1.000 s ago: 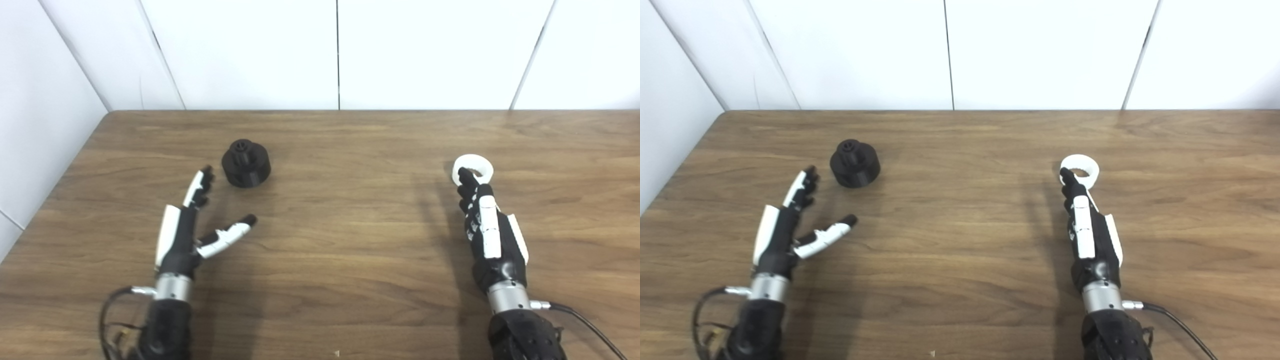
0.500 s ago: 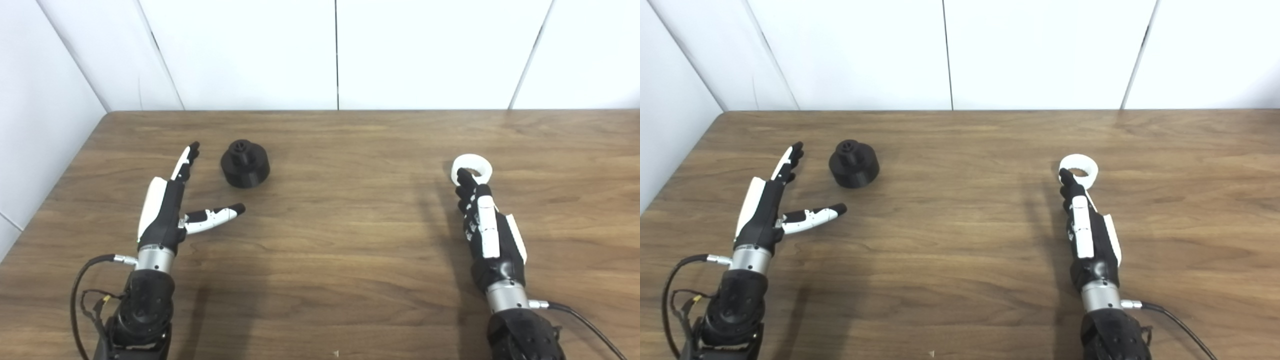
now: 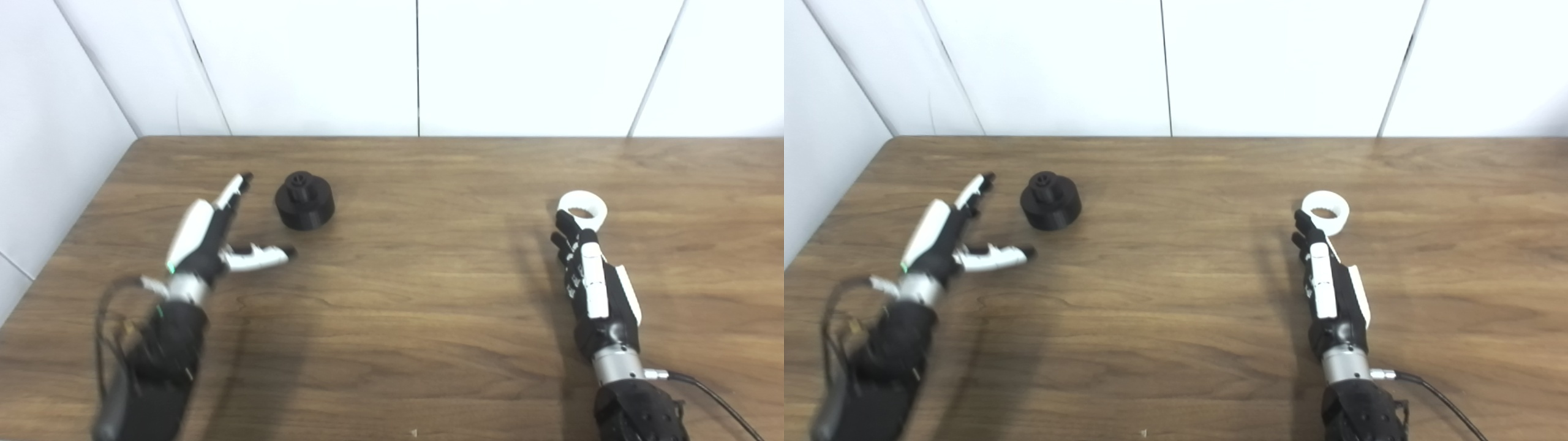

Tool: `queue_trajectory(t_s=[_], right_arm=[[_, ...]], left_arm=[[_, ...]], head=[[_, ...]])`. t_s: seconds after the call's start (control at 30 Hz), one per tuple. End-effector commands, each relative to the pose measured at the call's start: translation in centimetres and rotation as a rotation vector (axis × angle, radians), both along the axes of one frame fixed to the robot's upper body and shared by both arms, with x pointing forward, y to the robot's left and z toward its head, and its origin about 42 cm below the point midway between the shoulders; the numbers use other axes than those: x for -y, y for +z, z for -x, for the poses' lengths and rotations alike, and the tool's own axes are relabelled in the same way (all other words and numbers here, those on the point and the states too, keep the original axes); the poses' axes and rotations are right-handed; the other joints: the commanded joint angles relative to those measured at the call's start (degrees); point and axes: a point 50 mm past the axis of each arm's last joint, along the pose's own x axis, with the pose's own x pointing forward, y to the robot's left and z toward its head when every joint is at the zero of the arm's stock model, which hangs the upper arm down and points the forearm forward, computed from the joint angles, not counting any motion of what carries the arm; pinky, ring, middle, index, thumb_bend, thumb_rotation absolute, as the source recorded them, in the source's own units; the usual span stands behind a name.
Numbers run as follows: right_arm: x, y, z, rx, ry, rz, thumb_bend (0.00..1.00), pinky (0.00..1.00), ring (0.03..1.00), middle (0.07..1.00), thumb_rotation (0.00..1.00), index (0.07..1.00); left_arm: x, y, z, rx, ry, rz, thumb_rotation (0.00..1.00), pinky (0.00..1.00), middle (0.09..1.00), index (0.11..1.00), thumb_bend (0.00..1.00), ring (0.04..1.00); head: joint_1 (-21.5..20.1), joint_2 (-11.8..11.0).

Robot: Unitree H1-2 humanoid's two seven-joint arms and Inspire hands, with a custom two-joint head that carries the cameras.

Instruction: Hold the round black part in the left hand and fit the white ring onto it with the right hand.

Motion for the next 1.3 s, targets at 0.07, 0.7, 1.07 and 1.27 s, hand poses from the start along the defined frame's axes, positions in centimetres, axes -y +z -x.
queue_trajectory(t_s=[0.07,0.7,1.07,1.27], right_arm=[[-0.4,1.5,-0.5,0.088,0.004,-0.005,0.48,1.00,0.926,0.934,1.00,0.899],[-0.5,1.3,-0.2,0.094,0.010,-0.027,0.48,1.00,0.934,0.937,1.00,0.901],[-0.5,1.2,-0.1,0.085,0.004,-0.009,0.48,1.00,0.931,0.937,1.00,0.905],[-0.3,1.2,-0.2,0.088,0.005,-0.016,0.48,1.00,0.926,0.930,1.00,0.904]], left_arm=[[1.0,1.0,-0.1,0.056,-0.029,-0.011,0.20,0.88,0.979,0.976,0.97,0.978],[0.5,1.4,-1.0,-0.008,-0.026,-0.039,0.24,0.90,0.985,0.989,0.98,0.996],[0.8,1.5,-1.1,-0.028,-0.028,-0.033,0.26,0.90,0.989,0.985,0.99,0.996],[0.7,1.8,-1.6,-0.067,-0.046,-0.061,0.27,0.92,0.990,0.983,0.99,1.000]], head=[[0.10,0.11],[0.79,-1.21],[1.17,-0.32],[1.27,0.23]])
